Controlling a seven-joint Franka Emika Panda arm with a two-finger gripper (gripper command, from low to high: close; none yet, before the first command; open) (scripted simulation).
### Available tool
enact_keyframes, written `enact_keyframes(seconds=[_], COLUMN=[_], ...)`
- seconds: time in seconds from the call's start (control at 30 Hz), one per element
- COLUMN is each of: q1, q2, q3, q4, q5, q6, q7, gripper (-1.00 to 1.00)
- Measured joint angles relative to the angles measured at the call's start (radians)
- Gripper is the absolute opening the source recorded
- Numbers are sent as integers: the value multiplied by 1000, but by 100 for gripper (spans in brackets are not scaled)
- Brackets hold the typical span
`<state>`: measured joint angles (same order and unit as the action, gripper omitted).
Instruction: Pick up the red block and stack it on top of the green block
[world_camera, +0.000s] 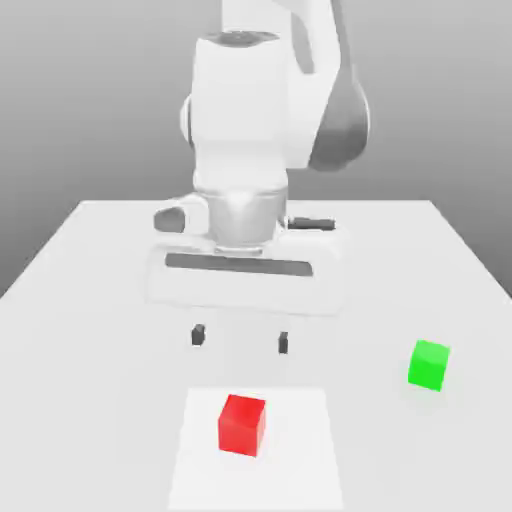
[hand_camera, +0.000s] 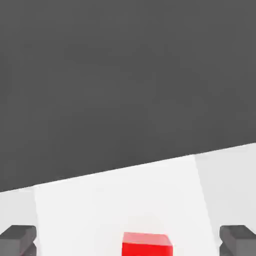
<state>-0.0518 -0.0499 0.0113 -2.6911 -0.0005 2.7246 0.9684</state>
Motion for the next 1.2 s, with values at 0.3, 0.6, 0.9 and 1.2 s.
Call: enact_keyframes(seconds=[0.3, 0.6, 0.9, 1.2], q1=[1, -3, 192, 529], q2=[311, 255, 26, -85], q3=[-6, -1, 114, 282], q4=[-13, -21, -69, -119], q5=[-8, -9, 42, 94], q6=[241, 193, 16, -45], q7=[25, 27, -162, -507], gripper=[-100, -100, -100, -100])
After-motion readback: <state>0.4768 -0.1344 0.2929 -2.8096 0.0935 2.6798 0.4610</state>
